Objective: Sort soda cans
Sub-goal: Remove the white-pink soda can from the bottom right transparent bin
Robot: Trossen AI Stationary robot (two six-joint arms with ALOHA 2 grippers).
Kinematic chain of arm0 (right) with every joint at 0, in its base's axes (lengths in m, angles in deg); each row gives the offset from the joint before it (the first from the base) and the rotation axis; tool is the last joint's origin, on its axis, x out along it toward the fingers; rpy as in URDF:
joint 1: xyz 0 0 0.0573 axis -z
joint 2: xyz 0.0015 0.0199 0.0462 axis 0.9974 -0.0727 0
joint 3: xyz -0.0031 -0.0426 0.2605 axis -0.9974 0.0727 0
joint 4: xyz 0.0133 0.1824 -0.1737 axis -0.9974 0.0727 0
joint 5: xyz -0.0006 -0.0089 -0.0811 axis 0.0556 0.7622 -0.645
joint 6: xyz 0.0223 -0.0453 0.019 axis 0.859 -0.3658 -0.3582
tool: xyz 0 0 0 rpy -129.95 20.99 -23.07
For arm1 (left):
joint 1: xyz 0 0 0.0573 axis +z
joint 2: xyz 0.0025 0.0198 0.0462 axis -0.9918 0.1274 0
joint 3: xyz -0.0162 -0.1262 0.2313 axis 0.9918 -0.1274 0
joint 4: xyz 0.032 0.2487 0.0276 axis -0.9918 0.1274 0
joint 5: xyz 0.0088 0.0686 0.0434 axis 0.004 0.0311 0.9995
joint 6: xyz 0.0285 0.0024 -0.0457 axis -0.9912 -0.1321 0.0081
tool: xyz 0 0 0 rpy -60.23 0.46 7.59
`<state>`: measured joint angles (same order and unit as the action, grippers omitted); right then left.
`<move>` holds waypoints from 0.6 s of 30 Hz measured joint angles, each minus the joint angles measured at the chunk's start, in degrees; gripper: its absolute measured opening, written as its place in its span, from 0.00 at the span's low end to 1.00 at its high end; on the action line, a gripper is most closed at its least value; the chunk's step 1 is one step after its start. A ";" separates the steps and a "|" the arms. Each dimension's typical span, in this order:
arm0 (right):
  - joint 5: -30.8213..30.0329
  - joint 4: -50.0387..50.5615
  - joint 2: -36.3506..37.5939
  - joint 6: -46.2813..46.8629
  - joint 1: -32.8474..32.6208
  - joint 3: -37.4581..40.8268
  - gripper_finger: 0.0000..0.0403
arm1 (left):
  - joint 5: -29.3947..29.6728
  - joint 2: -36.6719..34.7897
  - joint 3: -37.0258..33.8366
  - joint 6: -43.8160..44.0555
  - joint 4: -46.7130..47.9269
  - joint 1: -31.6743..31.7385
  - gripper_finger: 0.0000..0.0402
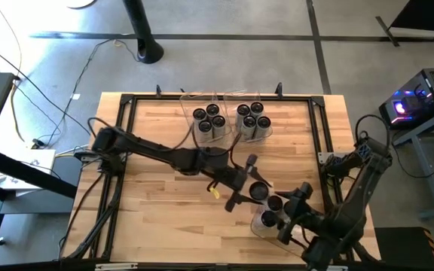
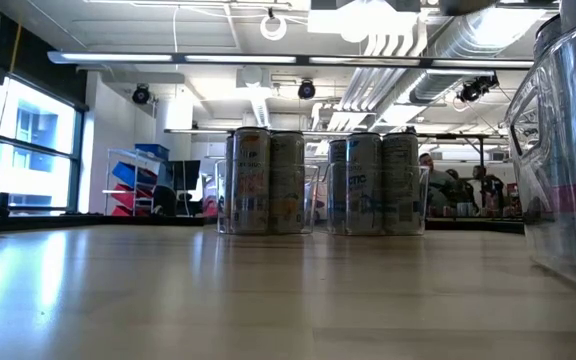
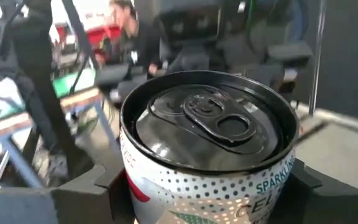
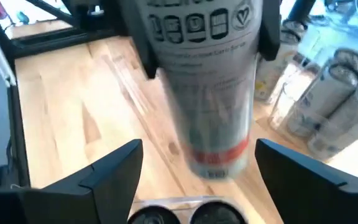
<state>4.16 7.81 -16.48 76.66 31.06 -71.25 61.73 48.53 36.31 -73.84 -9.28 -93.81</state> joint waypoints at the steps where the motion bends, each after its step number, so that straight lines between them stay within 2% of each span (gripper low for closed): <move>1: 0.01 0.58 -0.06 -1.11 -0.25 -1.24 0.76 | 0.73 -0.94 0.77 -0.31 3.40 0.00 0.59; 5: -3.87 0.52 -0.06 -9.59 -1.41 -6.84 0.76 | 1.78 -3.42 4.06 -4.14 17.08 -0.23 0.59; 8: -8.58 -4.12 -0.06 -21.89 -1.81 -9.69 0.76 | 3.79 -3.49 4.40 -8.25 23.38 -1.09 0.59; 11: -12.44 -11.30 -0.06 -36.19 -0.40 -10.81 0.77 | 13.26 -3.55 4.31 -10.93 28.27 -2.76 0.59; 14: -10.21 -18.37 -0.06 -46.66 2.86 -10.05 0.77 | 22.36 -4.54 4.36 -10.89 31.03 -4.19 0.59; 18: -4.18 -26.34 -1.06 -57.02 8.64 -6.33 0.77 | 23.59 -5.13 4.54 -10.15 34.78 -4.51 0.59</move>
<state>-0.01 -18.54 -17.54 19.64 39.70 -77.58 85.32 43.40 40.85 -83.99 25.50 -98.32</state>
